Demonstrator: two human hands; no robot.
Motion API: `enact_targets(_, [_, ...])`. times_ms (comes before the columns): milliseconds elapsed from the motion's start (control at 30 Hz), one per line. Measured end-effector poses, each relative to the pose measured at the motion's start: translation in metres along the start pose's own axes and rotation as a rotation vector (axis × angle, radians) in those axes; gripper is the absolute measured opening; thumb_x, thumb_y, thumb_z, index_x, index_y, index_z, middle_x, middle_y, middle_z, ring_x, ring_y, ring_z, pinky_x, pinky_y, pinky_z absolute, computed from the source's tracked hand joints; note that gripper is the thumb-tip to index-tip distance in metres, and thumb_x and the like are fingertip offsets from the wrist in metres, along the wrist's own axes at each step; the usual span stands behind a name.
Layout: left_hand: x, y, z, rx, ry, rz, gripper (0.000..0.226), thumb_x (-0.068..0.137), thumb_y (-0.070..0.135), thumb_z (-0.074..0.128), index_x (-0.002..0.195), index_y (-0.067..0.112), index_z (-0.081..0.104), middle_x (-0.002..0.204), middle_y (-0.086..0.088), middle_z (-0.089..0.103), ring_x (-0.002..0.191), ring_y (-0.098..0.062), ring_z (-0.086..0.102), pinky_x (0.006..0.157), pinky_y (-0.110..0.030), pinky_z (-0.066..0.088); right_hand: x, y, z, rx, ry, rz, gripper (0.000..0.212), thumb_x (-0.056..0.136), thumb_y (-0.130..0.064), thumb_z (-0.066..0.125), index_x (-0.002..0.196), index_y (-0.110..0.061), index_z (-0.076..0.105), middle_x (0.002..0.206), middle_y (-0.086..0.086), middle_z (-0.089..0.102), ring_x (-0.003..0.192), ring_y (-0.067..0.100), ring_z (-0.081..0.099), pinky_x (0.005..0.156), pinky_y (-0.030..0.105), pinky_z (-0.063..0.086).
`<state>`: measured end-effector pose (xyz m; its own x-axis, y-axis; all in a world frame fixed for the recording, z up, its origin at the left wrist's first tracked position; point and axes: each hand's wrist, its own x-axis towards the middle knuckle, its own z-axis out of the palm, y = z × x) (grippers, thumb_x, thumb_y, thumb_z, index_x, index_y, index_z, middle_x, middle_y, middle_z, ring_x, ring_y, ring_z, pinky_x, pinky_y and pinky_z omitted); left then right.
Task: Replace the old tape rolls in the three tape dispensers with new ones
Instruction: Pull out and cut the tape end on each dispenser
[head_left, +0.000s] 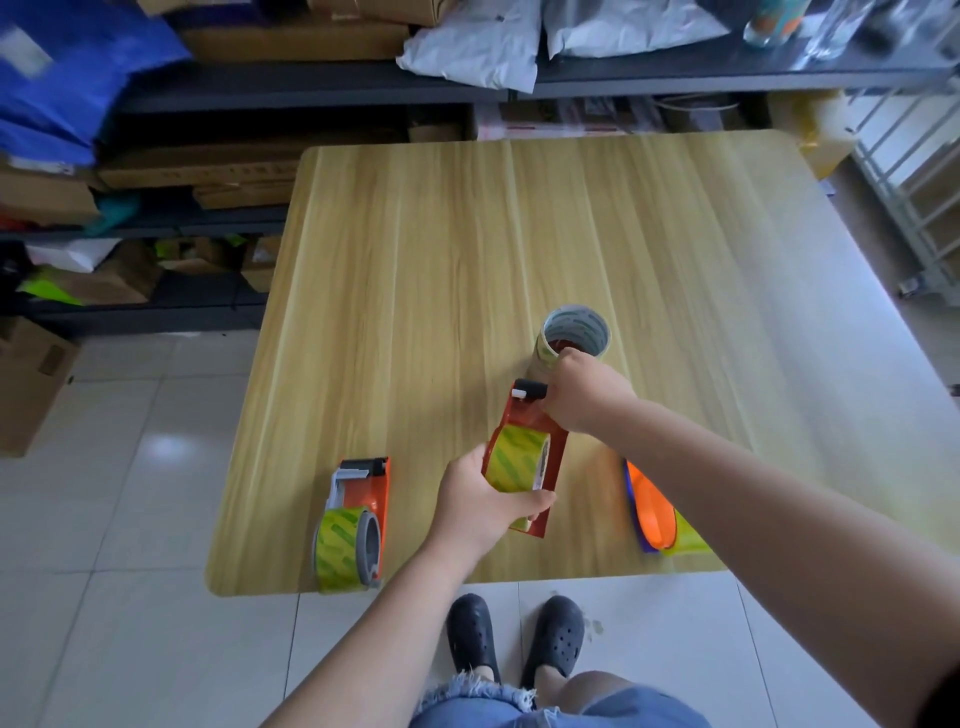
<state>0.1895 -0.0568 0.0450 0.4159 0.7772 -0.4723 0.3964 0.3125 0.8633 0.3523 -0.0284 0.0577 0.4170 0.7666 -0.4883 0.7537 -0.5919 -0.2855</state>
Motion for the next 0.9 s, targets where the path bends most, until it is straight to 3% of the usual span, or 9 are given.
enact_targets(133, [-0.002, -0.001, -0.001, 0.078, -0.023, 0.027, 0.036, 0.057, 0.016, 0.084, 0.085, 0.012, 0.063, 0.075, -0.007, 0.070, 0.067, -0.022, 0.065, 0.068, -0.039, 0.056, 0.000, -0.001, -0.001, -0.090, 0.043, -0.052, 0.012, 0.093, -0.018, 0.046, 0.089, -0.007, 0.046, 0.082, 0.002, 0.045, 0.068, 0.023, 0.048, 0.053, 0.029, 0.035])
enact_targets(233, [-0.004, -0.002, -0.002, 0.114, -0.070, 0.028, 0.026, 0.060, 0.014, 0.081, 0.077, 0.007, 0.063, 0.067, -0.008, 0.068, 0.062, -0.023, 0.064, 0.068, -0.043, 0.056, -0.001, 0.002, 0.000, -0.142, 0.044, -0.095, 0.023, 0.096, -0.024, 0.046, 0.095, -0.005, 0.058, 0.080, 0.000, 0.041, 0.076, 0.024, 0.049, 0.056, 0.030, 0.037])
enact_targets(333, [-0.008, 0.000, -0.004, 0.126, -0.100, 0.017, 0.025, 0.061, 0.006, 0.078, 0.079, -0.002, 0.062, 0.070, -0.009, 0.066, 0.063, -0.020, 0.061, 0.069, -0.043, 0.056, -0.004, 0.002, 0.000, -0.129, 0.065, -0.131, 0.026, 0.097, -0.026, 0.044, 0.096, -0.004, 0.058, 0.087, 0.004, 0.046, 0.078, 0.025, 0.050, 0.060, 0.030, 0.038])
enact_targets(533, [-0.016, -0.003, -0.006, 0.149, -0.195, 0.002, 0.022, 0.061, 0.007, 0.080, 0.065, 0.016, 0.061, 0.064, 0.003, 0.063, 0.061, -0.013, 0.059, 0.069, -0.029, 0.051, 0.002, 0.007, -0.003, -0.155, 0.146, -0.101, 0.018, 0.091, -0.009, 0.045, 0.074, -0.011, 0.048, 0.082, 0.004, 0.054, 0.074, 0.026, 0.053, 0.047, 0.024, 0.030])
enact_targets(700, [-0.025, -0.004, -0.008, 0.084, -0.205, 0.031, 0.018, 0.056, 0.015, 0.079, 0.059, 0.017, 0.061, 0.058, -0.001, 0.066, 0.061, -0.020, 0.063, 0.074, -0.041, 0.056, 0.003, 0.008, -0.011, -0.126, 0.126, -0.091, 0.015, 0.092, -0.009, 0.045, 0.080, -0.011, 0.053, 0.082, 0.006, 0.056, 0.073, 0.026, 0.052, 0.046, 0.023, 0.029])
enact_targets(833, [-0.034, 0.001, -0.021, 0.078, -0.177, 0.064, 0.023, 0.063, 0.001, 0.080, 0.059, 0.013, 0.061, 0.051, 0.006, 0.064, 0.050, -0.010, 0.060, 0.058, -0.024, 0.053, 0.011, 0.014, -0.037, 0.063, 0.134, -0.027, 0.021, 0.092, -0.013, 0.046, 0.078, -0.005, 0.060, 0.086, 0.017, 0.067, 0.065, 0.026, 0.055, 0.055, 0.027, 0.043])
enact_targets(900, [-0.041, 0.005, -0.026, 0.055, -0.162, 0.085, 0.027, 0.061, 0.000, 0.081, 0.056, 0.015, 0.060, 0.049, 0.006, 0.063, 0.047, -0.010, 0.058, 0.055, -0.022, 0.050, 0.014, 0.017, -0.051, 0.147, 0.102, 0.000, 0.025, 0.092, -0.014, 0.049, 0.069, -0.007, 0.057, 0.071, 0.013, 0.064, 0.055, 0.022, 0.054, 0.055, 0.026, 0.044])
